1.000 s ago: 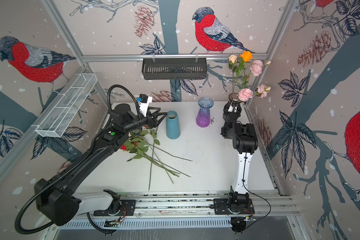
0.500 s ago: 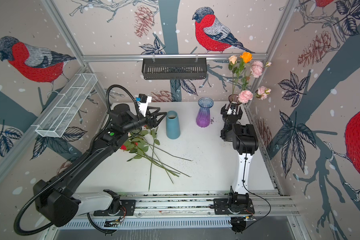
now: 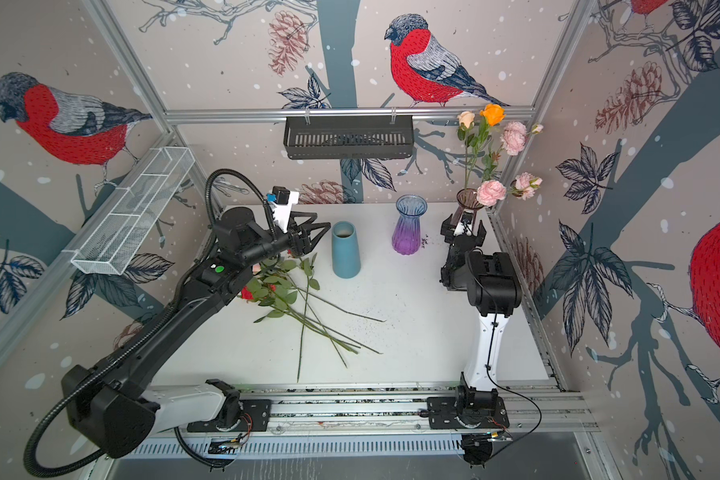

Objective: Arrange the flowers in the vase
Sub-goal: 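Set the pink vase down and open the right gripper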

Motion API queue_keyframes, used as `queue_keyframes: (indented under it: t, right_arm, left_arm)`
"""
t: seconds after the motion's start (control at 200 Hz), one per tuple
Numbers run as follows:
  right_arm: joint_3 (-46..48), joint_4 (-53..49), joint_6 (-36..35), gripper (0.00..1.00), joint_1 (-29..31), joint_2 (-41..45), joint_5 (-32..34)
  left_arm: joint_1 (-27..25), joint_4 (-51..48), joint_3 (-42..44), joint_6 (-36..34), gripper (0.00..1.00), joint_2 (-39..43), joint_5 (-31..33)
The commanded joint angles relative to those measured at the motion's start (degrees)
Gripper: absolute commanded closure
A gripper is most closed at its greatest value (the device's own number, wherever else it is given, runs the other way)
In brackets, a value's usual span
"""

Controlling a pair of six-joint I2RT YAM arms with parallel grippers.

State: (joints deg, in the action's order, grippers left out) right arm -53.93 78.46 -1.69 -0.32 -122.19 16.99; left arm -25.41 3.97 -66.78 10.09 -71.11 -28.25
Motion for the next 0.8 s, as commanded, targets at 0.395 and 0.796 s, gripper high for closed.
queue_keyframes:
  t: [0.395, 0.796]
  right_arm:
    - [27.10, -7.09, 7.94, 0.03, 8.66, 30.99, 0.03]
    - [-13.40, -79.73, 33.18, 0.16, 10.66, 38.89, -11.51]
  left_arm:
    - [1.32, 4.65, 1.08, 0.42, 0.36, 3.78, 0.55]
    - [1.68, 4.32, 1.29, -0.33, 0.36, 4.78, 2.12]
